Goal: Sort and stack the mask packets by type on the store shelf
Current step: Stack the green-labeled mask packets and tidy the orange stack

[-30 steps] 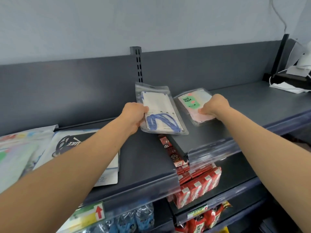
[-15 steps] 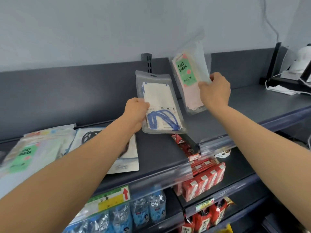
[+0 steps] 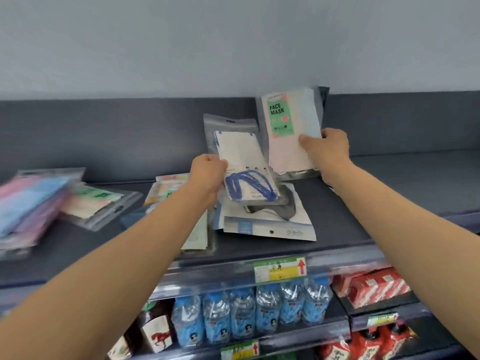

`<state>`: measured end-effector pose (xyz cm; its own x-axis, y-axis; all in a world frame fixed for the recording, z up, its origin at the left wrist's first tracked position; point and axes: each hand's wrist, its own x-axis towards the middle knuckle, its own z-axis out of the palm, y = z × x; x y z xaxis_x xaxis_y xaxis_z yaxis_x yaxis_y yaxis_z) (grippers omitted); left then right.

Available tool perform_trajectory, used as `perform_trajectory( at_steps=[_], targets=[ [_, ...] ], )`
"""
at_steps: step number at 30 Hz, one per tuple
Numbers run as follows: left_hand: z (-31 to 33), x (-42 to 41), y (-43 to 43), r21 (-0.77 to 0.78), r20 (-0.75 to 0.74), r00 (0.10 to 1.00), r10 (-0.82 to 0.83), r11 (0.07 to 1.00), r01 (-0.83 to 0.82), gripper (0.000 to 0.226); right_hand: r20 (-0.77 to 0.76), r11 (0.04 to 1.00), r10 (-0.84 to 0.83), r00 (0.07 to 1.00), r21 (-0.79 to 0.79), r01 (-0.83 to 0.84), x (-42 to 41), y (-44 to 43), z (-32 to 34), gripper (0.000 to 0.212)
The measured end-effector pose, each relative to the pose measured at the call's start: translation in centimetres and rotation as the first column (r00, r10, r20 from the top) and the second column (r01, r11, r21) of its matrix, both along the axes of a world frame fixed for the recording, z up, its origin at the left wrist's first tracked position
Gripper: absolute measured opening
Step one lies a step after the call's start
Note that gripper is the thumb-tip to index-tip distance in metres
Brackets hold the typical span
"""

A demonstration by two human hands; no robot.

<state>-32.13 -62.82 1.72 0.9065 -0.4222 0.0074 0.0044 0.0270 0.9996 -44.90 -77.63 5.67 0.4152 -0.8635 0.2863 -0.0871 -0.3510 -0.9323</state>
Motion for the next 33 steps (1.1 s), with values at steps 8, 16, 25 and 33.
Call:
perform_trajectory(
  at_steps=[8,16,25,33],
  targets=[
    [-2.0,4.0,8.3,0.002,-0.041,0.999,0.030,1.000,-0.030,0.007,-0.161,0.941,0.295,0.942,0.219,-0.257,6.2,8.2,-2.6,0.015],
    [-2.4,5.3,12.4,-0.080,-0.066,0.997,0.050,0.995,-0.055,0.015,-0.218,0.832,0.515,0.829,0.359,-0.423,10.5,12.2,-4.5,0.031],
    [-0.6,6.4,14.8,-0.104,-0.071,0.988,0.136,0.984,-0.143,0.015,-0.052,0.631,0.714,0.698,0.479,-0.610,15.5,13.2,-3.8,0.038],
    [-0.7,7.6,15.8,-0.062,-0.109,0.990,0.087,0.994,-0.095,0.002,-0.046,0.646,0.708,0.705,0.444,-0.620,17.5,14.0,-3.9,0.028]
  ],
)
